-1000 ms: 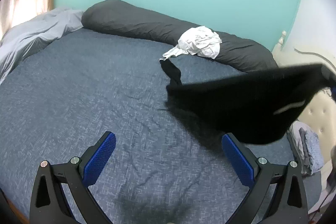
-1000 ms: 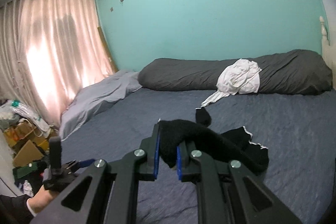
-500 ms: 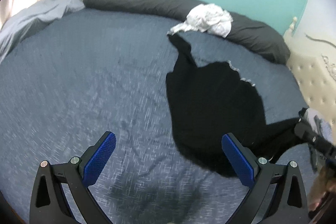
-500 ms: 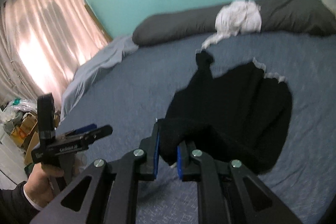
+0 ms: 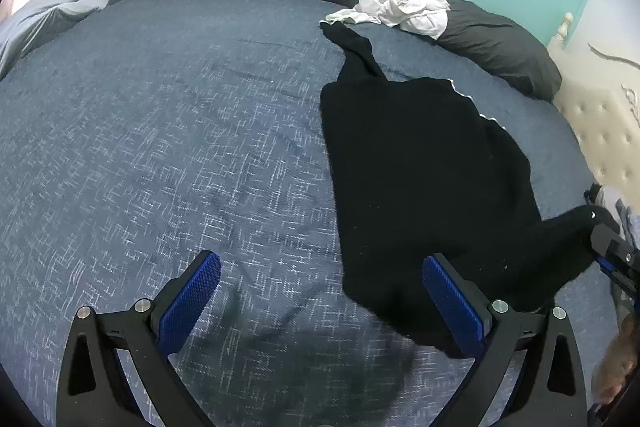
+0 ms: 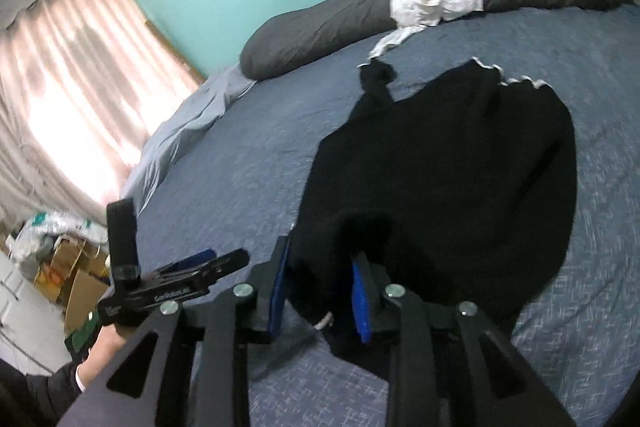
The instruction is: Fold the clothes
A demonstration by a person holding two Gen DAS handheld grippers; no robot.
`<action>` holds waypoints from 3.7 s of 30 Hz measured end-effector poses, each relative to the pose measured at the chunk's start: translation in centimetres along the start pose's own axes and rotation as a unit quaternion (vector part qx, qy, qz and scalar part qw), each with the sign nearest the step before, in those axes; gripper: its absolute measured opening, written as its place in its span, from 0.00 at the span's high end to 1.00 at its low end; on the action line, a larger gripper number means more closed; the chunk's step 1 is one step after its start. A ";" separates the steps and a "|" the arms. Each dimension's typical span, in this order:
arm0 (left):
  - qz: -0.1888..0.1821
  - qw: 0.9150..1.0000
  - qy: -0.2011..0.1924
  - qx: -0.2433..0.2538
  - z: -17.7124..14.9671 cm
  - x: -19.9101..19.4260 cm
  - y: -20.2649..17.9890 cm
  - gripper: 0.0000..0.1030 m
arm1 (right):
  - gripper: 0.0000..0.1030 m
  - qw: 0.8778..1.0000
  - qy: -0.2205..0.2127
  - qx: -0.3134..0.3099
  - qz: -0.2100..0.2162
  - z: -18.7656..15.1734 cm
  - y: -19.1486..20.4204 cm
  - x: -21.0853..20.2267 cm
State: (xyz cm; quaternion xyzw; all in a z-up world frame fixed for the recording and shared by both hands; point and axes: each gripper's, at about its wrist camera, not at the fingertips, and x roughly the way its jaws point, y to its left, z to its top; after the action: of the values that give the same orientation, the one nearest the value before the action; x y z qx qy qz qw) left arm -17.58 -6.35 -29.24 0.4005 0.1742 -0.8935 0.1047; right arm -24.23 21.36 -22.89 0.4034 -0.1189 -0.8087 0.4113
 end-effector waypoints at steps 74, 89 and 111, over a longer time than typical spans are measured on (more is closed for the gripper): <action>-0.114 0.983 0.056 0.133 -2.6 3.6 -9.8 0.89 | 0.48 0.978 -0.084 0.173 -0.084 -2.5 -9.7 -2.7; -0.094 0.992 0.023 0.076 -0.3 2.3 -5.2 0.91 | 0.48 0.990 -0.058 0.118 -0.051 -1.9 -6.7 -0.9; -0.099 0.993 0.026 0.060 -0.1 2.5 -4.3 0.91 | 0.40 0.995 0.008 0.069 -0.071 -2.4 -4.5 2.7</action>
State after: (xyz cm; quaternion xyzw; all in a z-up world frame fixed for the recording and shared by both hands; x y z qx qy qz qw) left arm -20.57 -2.50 -30.17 0.4101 0.1619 -0.8974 -0.0133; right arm -25.88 22.55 -28.33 0.4447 -0.1416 -0.8225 0.3250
